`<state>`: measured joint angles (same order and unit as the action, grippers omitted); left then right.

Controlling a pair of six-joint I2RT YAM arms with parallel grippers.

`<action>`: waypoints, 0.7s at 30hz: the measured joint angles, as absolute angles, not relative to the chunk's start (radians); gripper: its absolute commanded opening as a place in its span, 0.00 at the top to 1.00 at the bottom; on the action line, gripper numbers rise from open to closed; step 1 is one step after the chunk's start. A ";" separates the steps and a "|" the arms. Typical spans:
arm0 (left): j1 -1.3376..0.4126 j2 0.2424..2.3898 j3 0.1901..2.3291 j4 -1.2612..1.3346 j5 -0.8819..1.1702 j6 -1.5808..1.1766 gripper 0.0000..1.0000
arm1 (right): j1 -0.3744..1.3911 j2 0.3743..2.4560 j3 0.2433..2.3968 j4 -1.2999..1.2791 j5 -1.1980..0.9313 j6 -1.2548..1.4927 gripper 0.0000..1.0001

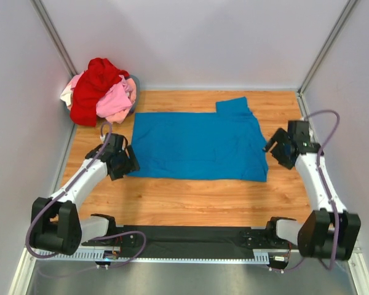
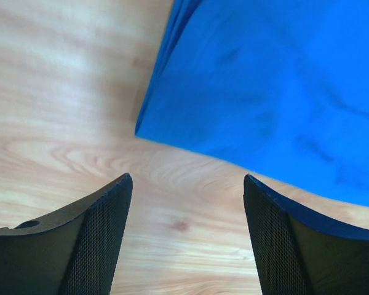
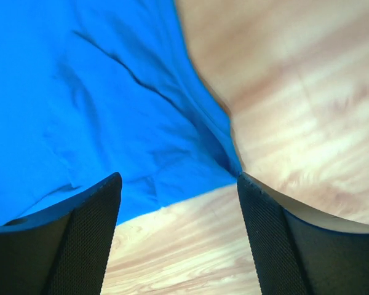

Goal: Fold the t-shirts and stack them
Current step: Fold the tshirt

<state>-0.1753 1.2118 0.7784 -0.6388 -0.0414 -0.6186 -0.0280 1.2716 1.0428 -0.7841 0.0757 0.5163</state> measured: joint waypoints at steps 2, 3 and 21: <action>-0.175 1.208 0.710 -0.621 -0.030 -0.636 0.23 | -0.111 1.161 0.886 -0.748 0.008 0.574 0.28; -0.175 1.208 0.673 -0.604 -0.020 -0.650 0.23 | -0.146 1.129 0.814 -0.730 -0.030 0.596 0.29; -0.174 1.242 0.582 -0.440 -0.030 -0.701 0.24 | -0.264 1.219 0.562 -0.511 -0.235 0.665 0.51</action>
<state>-0.1738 1.2415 0.5823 -0.4397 -0.0296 -0.7010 -0.2642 1.2190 0.5625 -0.5106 -0.2348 0.6655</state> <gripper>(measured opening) 0.757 0.503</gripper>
